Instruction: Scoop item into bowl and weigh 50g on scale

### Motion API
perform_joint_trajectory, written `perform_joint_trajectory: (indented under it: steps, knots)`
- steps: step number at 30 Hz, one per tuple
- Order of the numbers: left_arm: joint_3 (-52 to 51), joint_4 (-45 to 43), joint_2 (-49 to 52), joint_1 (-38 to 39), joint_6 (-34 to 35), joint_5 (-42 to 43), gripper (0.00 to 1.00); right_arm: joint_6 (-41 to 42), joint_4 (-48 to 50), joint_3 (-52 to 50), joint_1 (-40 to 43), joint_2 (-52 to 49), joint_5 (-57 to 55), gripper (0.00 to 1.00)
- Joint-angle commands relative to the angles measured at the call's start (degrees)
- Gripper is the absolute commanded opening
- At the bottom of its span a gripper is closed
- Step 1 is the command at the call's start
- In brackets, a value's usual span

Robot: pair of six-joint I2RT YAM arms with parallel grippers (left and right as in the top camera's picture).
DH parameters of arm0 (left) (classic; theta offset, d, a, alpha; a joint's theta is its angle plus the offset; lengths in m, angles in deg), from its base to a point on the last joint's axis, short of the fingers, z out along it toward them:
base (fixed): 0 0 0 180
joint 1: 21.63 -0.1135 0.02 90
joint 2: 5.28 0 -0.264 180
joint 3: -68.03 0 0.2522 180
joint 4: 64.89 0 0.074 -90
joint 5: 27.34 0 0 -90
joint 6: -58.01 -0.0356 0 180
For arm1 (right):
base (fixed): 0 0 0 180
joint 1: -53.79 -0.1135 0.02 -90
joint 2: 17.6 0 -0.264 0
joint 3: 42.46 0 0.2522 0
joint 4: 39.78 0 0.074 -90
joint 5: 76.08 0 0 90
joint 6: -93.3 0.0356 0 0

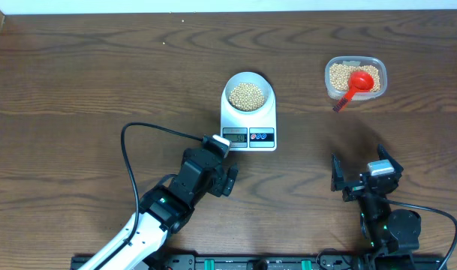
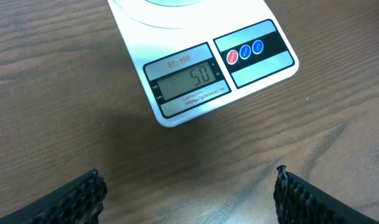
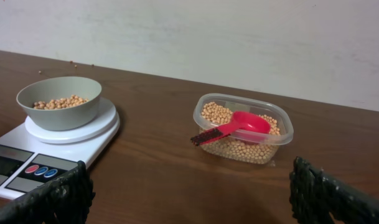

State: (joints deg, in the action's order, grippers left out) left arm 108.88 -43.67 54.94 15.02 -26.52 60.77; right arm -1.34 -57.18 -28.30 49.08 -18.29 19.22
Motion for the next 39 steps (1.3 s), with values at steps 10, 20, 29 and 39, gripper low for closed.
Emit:
perform_joint_trajectory:
  steps: [10, 20, 29, 39]
  knots:
    - [1.2, -0.5, -4.7, 0.0, -1.0, -9.2, 0.88, -0.2, -0.2, -0.1, 0.1, 0.4, -0.7, 0.99]
    - [-2.0, -5.5, -17.2, -8.8, -1.4, -9.0, 0.88, -0.2, -0.2, -0.1, 0.1, 0.4, -0.7, 0.99]
    - [-7.9, -8.1, -30.4, -26.1, -13.8, 5.1, 0.88, -0.2, -0.2, -0.1, 0.1, 0.4, -0.7, 0.99]
    - [-17.4, -10.2, -43.5, -38.1, -14.9, 6.8, 0.88, -0.2, -0.2, -0.1, 0.1, 0.4, -0.7, 0.99]
